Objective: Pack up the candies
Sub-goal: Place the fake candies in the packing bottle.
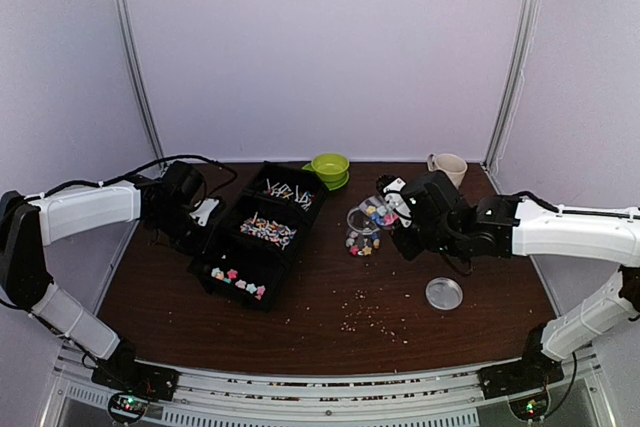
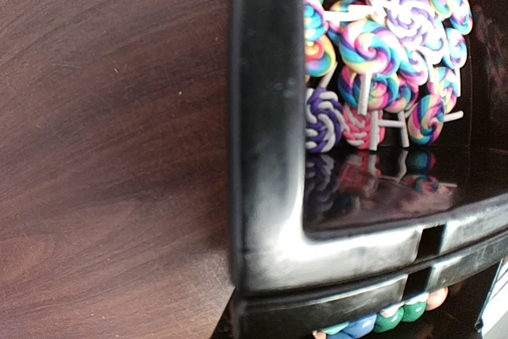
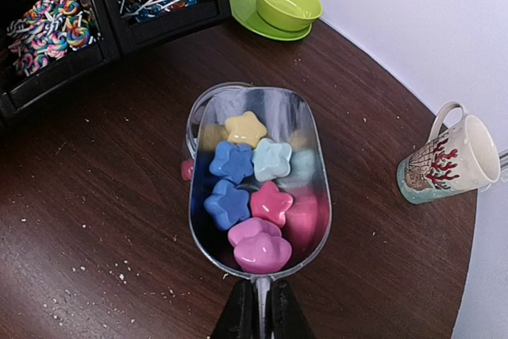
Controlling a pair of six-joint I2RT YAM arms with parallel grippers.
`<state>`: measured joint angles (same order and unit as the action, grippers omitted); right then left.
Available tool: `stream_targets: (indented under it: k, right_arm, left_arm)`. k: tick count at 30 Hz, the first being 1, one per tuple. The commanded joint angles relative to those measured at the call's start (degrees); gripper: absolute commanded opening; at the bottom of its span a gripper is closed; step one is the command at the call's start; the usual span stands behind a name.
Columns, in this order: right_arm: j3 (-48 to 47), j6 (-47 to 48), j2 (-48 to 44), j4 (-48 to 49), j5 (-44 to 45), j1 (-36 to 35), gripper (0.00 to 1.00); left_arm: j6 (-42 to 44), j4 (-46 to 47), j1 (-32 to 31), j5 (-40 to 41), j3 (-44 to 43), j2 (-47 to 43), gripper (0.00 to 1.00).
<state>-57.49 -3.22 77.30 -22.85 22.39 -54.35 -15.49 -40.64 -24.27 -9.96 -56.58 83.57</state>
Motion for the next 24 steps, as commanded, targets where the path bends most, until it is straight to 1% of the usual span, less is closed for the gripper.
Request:
stream_targets:
  k: [1, 14, 24]
  right_arm:
    - [-3.7, -0.8, 1.3, -4.6, -0.4, 0.1, 0.00]
    - [-10.4, -2.8, 5.1, -15.5, -1.4, 1.0, 0.00]
    - [-12.1, -2.6, 6.7, -18.9, -2.4, 1.4, 0.00]
  left_arm:
    - [0.6, 9.0, 0.1, -3.8, -2.8, -3.3, 0.00]
    - [0.6, 9.0, 0.2, -3.8, -2.8, -3.1, 0.00]
    - [0.6, 9.0, 0.1, -3.8, -2.8, -3.0, 0.00]
